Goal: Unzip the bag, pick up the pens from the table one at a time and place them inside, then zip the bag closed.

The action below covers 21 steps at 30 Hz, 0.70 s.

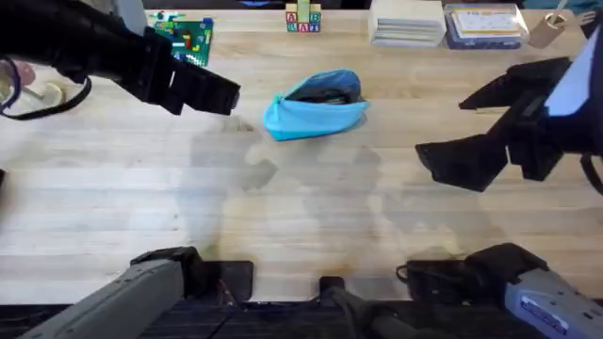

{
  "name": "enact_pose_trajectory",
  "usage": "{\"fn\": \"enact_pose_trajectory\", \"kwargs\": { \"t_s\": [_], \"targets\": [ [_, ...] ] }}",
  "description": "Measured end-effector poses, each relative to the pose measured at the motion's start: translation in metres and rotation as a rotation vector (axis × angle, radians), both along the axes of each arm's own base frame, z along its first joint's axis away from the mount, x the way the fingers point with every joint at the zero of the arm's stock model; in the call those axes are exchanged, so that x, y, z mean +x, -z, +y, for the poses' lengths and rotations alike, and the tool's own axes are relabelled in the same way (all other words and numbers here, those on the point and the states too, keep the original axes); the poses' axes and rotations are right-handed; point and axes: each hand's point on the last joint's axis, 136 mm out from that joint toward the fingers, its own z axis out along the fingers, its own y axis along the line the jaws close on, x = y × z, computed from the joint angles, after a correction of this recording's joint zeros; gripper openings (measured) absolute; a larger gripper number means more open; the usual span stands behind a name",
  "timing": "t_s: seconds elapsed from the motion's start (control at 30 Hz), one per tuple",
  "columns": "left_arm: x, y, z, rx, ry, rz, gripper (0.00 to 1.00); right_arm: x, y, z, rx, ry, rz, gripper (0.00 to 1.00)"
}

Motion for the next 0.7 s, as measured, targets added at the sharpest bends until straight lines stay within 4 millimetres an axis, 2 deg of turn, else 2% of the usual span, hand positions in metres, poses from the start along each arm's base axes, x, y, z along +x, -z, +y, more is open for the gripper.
{"fn": "enact_pose_trajectory", "kwargs": {
  "t_s": [0.5,0.7],
  "targets": [
    [-0.0014,0.0021,0.0027,0.017,0.005,0.005,0.996,0.0000,0.0000,0.0000,0.000,0.000,0.000,0.997],
    [-0.0065,0.0044,0.0023,0.060,0.090,-0.018,0.993,0.0000,0.0000,-0.0001,0.000,0.000,0.000,0.996]
  ]
}}
